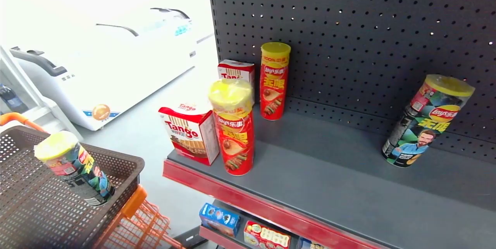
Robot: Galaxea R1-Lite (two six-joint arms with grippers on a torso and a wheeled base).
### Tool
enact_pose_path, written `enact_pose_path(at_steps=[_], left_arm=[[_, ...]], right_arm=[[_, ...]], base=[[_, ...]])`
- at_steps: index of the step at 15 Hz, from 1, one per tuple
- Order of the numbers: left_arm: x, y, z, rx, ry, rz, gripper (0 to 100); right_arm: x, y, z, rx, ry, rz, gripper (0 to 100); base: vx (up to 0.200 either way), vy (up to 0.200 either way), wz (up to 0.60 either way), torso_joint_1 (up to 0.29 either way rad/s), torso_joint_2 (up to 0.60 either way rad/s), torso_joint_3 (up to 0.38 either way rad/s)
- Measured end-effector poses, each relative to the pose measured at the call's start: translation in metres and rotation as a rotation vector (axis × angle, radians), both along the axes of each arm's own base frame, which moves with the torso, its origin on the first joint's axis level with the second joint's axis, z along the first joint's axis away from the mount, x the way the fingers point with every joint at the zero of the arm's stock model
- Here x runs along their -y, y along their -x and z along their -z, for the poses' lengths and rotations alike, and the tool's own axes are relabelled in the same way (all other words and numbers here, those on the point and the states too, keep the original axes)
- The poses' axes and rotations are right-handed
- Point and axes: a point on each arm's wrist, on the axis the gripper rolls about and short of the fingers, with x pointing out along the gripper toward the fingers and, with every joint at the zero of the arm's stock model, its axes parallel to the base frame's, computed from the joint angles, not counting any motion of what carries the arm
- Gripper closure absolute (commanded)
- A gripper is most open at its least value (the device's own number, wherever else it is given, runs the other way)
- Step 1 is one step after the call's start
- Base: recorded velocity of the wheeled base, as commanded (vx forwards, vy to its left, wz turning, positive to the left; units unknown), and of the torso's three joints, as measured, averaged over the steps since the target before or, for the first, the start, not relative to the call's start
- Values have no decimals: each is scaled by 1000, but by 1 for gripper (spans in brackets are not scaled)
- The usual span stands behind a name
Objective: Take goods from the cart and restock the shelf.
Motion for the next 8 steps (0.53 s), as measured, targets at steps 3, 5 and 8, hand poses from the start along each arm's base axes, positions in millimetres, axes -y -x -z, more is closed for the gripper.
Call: enact_pose_path(at_steps=[3,5,8], left_arm=[[-2,4,-20,34,-50,-100,0],[-4,7,-46,25,-73,-173,0],[-6,-8,-77,-47,-85,-224,0]], right_arm=[[0,0,0,0,0,0,0],[0,0,0,0,0,0,0],[0,0,0,0,0,0,0]], base=[[0,0,0,0,0,0],[0,0,0,0,0,0],[0,0,0,0,0,0]])
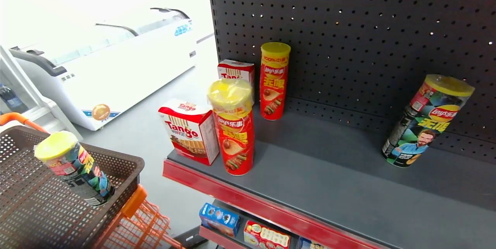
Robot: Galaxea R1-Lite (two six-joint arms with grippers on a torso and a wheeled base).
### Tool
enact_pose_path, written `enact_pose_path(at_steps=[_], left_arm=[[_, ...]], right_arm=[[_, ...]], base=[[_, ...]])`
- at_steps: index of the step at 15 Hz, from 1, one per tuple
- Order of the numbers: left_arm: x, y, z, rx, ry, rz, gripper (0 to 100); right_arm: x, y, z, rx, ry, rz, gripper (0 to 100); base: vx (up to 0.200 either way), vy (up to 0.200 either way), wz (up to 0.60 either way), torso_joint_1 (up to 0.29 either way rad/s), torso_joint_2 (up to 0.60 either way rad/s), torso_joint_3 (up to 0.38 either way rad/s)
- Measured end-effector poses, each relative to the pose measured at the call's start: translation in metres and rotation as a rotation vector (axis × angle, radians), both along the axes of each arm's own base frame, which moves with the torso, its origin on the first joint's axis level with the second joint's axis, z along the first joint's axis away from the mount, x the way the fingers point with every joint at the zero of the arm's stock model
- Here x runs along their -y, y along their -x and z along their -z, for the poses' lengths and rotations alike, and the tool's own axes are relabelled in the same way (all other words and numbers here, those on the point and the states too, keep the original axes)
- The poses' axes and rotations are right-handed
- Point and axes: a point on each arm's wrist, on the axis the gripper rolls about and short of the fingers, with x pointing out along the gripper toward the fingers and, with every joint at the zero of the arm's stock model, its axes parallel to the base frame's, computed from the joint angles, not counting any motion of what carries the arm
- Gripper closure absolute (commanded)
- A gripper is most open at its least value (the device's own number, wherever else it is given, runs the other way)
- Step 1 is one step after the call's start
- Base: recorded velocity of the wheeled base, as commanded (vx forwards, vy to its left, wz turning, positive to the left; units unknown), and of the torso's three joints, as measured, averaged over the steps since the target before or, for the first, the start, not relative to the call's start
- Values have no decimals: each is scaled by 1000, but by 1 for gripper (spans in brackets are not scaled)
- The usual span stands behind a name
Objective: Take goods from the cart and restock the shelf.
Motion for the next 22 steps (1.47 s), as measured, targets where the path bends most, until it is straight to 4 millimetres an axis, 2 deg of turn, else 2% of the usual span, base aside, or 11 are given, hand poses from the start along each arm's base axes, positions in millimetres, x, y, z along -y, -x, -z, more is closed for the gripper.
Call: enact_pose_path(at_steps=[5,10,12,16,22], left_arm=[[0,-46,-24,-190,61,-21,0],[-33,-106,-33,-235,120,-145,0],[-47,-130,-27,-231,116,-159,0],[-63,-172,-1,-198,102,-134,0],[-76,-211,37,-181,96,-113,0]], right_arm=[[0,0,0,0,0,0,0],[0,0,0,0,0,0,0],[0,0,0,0,0,0,0],[0,0,0,0,0,0,0],[0,0,0,0,0,0,0]], base=[[0,0,0,0,0,0],[0,0,0,0,0,0],[0,0,0,0,0,0],[0,0,0,0,0,0],[0,0,0,0,0,0]])
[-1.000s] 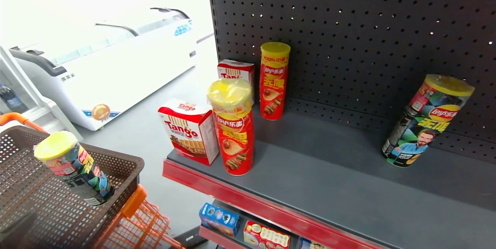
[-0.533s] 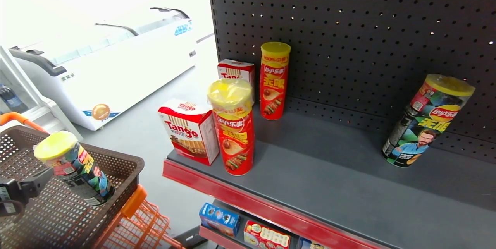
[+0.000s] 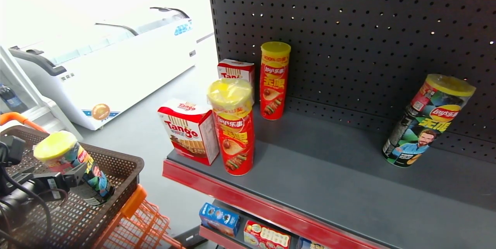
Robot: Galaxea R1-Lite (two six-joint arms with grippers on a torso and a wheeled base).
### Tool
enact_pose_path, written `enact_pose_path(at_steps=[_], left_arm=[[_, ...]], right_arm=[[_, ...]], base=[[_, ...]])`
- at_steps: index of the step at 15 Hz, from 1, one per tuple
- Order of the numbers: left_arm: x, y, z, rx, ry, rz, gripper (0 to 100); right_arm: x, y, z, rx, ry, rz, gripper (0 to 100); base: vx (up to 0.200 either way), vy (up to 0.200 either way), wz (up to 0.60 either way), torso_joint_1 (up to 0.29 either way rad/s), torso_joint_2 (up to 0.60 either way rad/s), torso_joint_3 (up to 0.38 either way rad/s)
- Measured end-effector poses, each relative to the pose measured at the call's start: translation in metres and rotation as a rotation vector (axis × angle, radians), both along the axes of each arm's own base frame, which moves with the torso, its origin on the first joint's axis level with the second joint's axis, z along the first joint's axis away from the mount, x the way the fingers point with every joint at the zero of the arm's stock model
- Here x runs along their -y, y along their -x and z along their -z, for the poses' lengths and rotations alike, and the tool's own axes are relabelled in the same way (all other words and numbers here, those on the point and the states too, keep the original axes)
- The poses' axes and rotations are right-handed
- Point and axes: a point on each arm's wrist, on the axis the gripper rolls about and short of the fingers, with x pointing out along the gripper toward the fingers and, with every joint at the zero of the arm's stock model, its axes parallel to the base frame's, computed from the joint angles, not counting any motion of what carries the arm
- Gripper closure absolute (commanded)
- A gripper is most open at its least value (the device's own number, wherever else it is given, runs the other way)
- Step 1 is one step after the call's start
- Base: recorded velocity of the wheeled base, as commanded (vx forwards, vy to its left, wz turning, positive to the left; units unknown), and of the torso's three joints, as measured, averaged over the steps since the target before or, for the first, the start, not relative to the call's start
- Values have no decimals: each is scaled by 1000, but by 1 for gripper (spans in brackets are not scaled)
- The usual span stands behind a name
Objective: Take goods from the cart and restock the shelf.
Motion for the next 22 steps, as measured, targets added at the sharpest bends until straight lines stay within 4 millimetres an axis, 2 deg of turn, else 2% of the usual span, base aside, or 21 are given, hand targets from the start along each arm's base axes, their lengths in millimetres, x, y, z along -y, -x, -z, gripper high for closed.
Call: enact_pose_path(at_steps=[6,10,11,17,22], left_arm=[[-10,-23,26,-3,2,0,0],[-15,-35,34,-8,5,-3,0],[-17,-38,35,-7,6,-3,100],[-17,-55,30,38,-9,20,100],[-3,-47,0,99,-72,81,100]], right_arm=[[0,0,0,0,0,0,0],[0,0,0,0,0,0,0],[0,0,0,0,0,0,0],[0,0,0,0,0,0,0],[0,0,0,0,0,0,0]], base=[[0,0,0,0,0,0],[0,0,0,0,0,0],[0,0,0,0,0,0],[0,0,0,0,0,0],[0,0,0,0,0,0]])
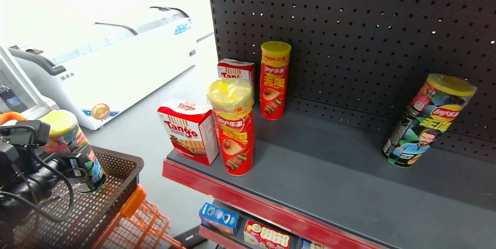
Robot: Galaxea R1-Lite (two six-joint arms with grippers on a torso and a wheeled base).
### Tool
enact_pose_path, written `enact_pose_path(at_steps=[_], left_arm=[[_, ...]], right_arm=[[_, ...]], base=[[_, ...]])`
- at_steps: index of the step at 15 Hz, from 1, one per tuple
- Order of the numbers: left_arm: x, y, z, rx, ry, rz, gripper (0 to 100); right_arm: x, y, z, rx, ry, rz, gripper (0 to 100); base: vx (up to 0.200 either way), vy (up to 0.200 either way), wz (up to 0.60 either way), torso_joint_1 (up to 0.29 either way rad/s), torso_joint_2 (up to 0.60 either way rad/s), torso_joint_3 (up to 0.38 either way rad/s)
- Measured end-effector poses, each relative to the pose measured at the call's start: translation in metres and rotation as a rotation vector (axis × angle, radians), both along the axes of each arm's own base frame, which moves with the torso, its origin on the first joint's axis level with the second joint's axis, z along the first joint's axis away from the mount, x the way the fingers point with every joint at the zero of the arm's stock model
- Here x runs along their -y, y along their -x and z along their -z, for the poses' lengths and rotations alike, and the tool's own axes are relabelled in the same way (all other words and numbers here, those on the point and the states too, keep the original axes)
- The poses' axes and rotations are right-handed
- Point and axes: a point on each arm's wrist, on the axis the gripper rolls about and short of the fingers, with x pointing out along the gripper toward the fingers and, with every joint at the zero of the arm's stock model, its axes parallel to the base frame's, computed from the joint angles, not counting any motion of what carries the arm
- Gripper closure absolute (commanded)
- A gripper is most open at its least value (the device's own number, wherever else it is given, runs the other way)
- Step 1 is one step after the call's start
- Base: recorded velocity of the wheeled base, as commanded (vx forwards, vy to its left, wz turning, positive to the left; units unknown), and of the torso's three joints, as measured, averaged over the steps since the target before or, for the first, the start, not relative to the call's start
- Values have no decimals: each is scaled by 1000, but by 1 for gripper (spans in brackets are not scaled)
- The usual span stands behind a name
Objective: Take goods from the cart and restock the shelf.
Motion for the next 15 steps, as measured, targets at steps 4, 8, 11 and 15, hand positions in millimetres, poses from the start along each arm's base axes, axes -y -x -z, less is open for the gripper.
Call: enact_pose_path(at_steps=[4,8,11,15], left_arm=[[24,24,-37,51,-15,92,100],[65,59,-63,-32,51,247,100],[93,91,-86,-32,64,400,100],[114,123,-99,46,116,623,100]], right_arm=[[0,0,0,0,0,0,0],[0,0,0,0,0,0,0],[0,0,0,0,0,0,0],[0,0,0,0,0,0,0]], base=[[0,0,0,0,0,0],[0,0,0,0,0,0],[0,0,0,0,0,0],[0,0,0,0,0,0]])
